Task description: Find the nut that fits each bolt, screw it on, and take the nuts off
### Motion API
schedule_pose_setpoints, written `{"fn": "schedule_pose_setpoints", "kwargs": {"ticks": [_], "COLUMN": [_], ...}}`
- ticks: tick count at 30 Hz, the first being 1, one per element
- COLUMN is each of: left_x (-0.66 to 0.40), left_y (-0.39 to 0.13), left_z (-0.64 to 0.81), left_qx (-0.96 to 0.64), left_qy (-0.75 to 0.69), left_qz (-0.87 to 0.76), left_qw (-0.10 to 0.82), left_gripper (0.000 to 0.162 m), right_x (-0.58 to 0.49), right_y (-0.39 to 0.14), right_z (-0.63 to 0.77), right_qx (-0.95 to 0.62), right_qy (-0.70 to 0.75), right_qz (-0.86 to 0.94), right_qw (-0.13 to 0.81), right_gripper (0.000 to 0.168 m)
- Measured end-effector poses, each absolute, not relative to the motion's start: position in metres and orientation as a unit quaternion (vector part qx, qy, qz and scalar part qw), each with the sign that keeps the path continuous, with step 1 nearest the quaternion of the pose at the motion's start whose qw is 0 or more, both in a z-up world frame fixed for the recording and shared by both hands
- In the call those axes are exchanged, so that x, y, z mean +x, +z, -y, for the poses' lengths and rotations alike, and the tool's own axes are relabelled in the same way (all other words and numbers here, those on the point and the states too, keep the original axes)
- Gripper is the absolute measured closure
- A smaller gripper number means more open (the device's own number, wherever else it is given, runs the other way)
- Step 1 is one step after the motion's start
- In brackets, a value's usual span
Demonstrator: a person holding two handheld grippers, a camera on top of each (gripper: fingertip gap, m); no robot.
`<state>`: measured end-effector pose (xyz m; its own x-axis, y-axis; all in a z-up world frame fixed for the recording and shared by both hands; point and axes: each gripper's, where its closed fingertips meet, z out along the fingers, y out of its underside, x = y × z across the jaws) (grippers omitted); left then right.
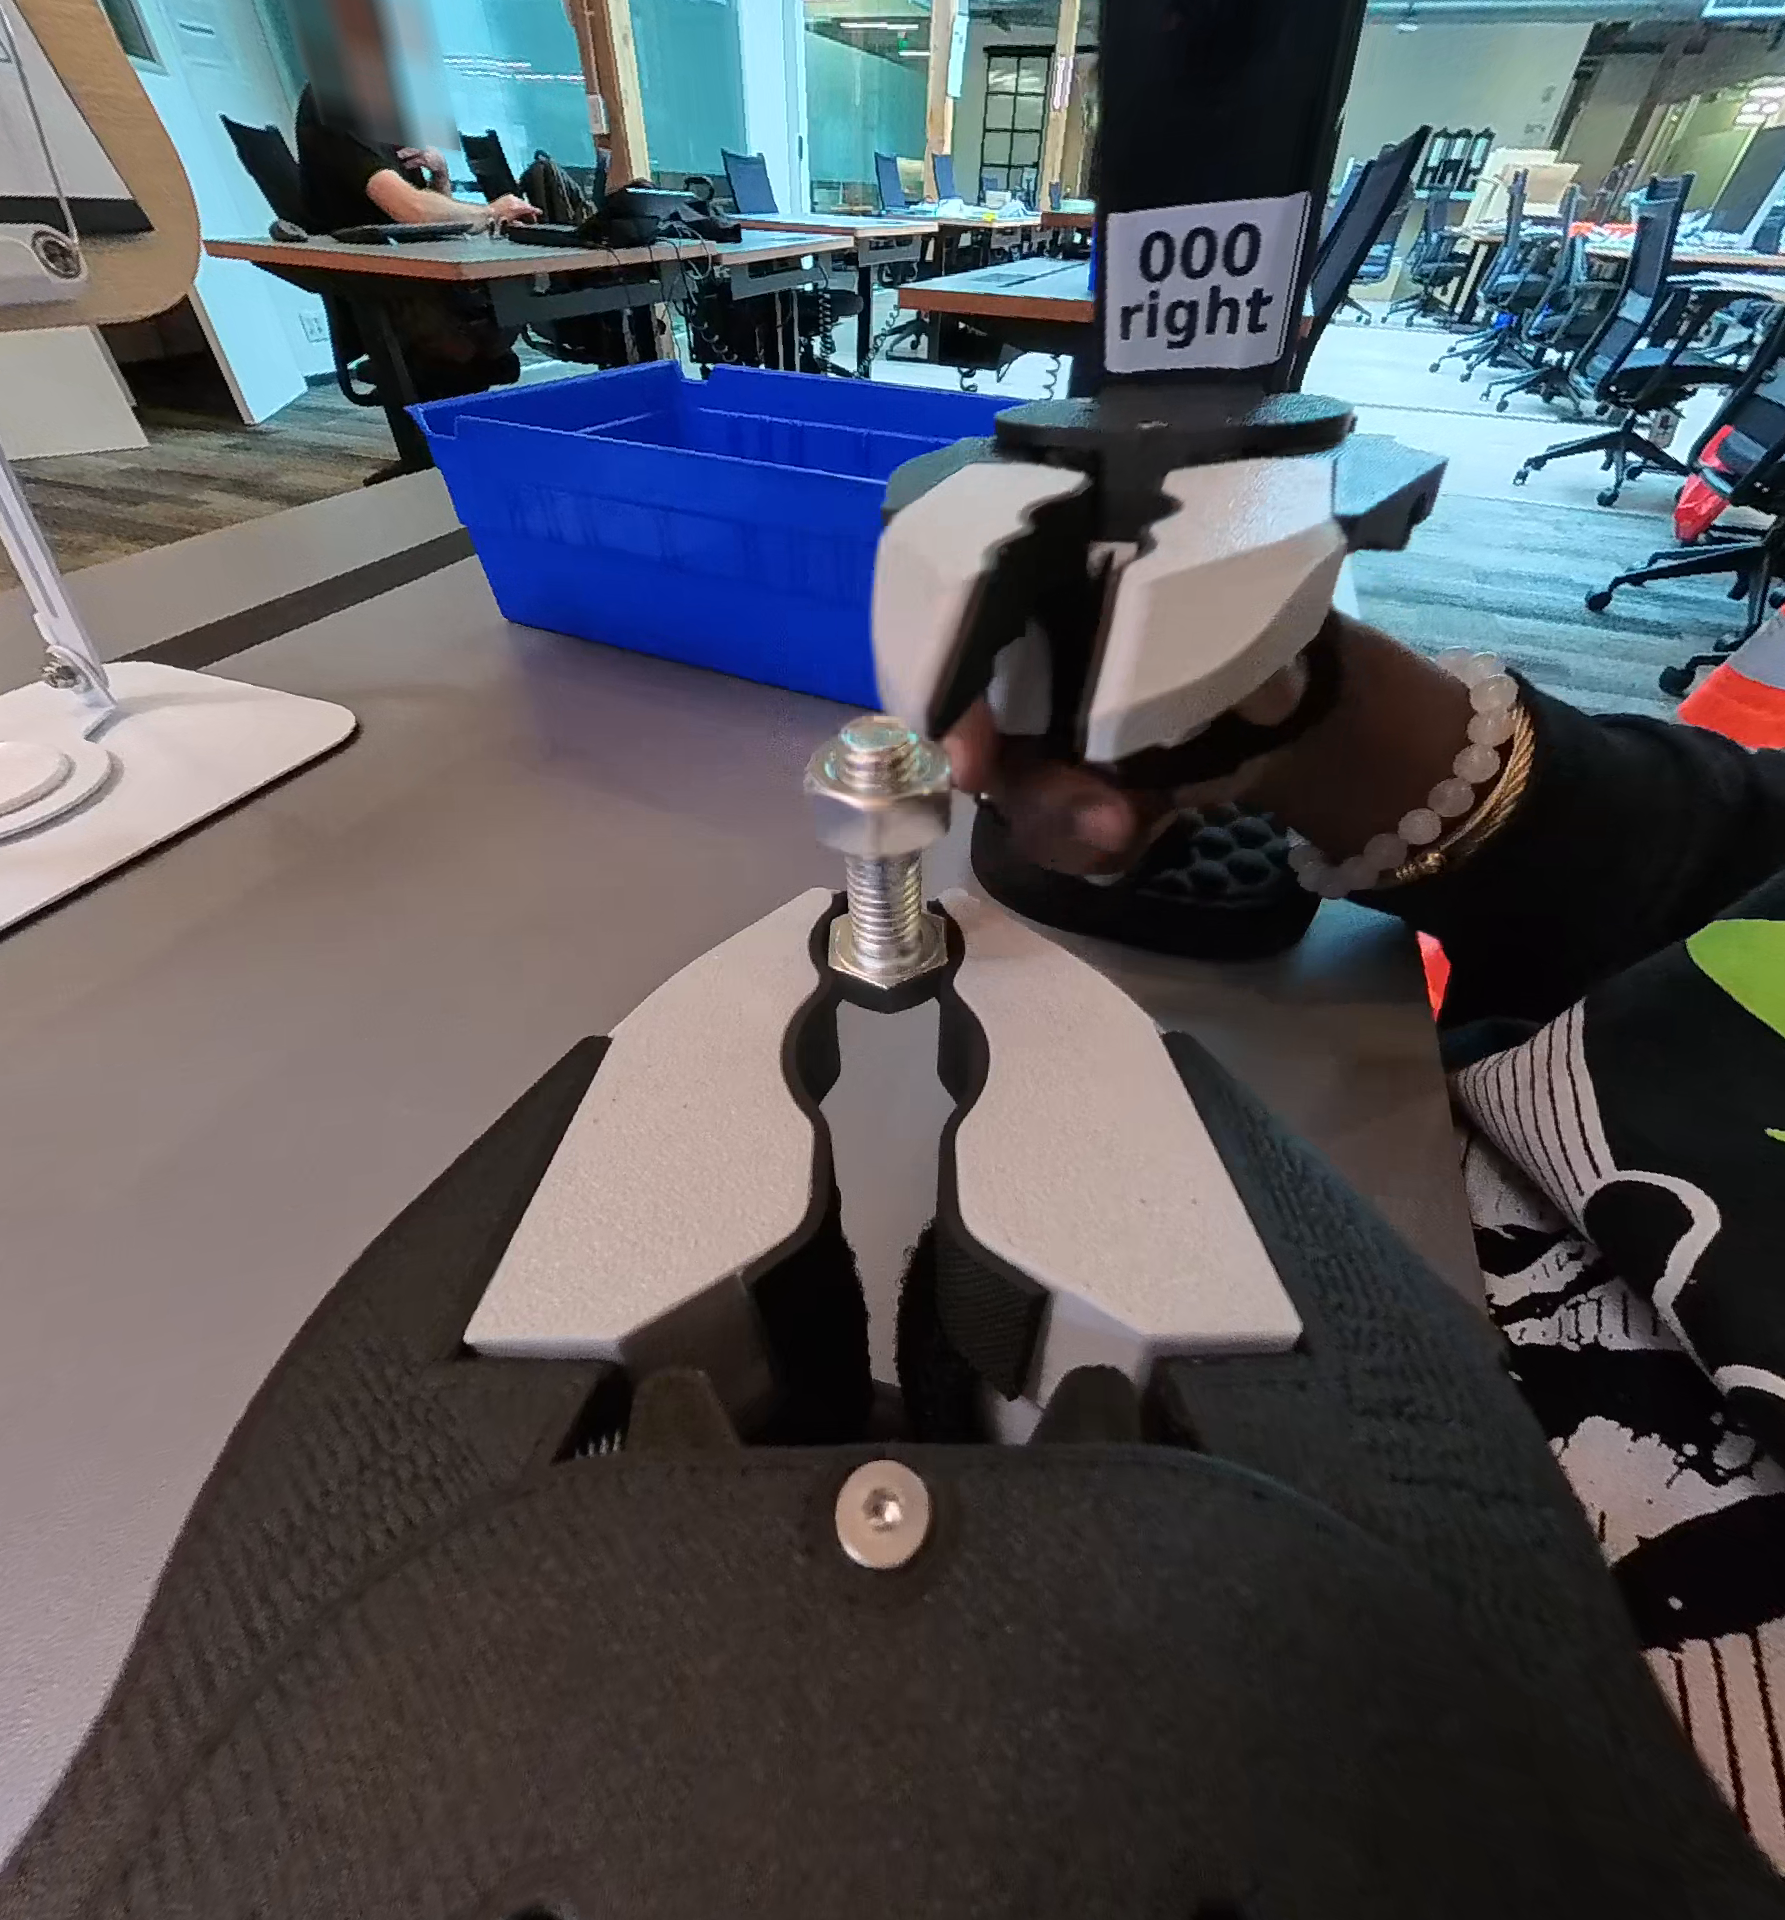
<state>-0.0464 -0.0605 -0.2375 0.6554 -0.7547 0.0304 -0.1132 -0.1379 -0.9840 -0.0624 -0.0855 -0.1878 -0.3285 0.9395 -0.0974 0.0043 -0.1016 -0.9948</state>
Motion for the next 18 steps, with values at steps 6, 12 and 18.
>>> {"fn": "schedule_pose_setpoints", "kwargs": {"ticks": [6, 12, 18], "left_x": [-0.046, -0.045, -0.046], "left_y": [-0.238, -0.238, -0.237], "left_z": [0.061, 0.061, 0.061], "left_qx": [-0.702, -0.701, -0.702], "left_qy": [-0.276, -0.277, -0.278], "left_qz": [-0.311, -0.313, -0.309], "left_qw": [0.578, 0.578, 0.579], "left_gripper": [0.148, 0.147, 0.147], "right_x": [-0.069, -0.082, -0.081], "right_y": [-0.186, -0.190, -0.191], "right_z": [0.078, 0.086, 0.090], "right_qx": [-0.440, -0.436, -0.432], "right_qy": [0.596, 0.597, 0.596], "right_qz": [0.531, 0.544, 0.553], "right_qw": [0.411, 0.397, 0.390], "right_gripper": [0.133, 0.120, 0.125]}}
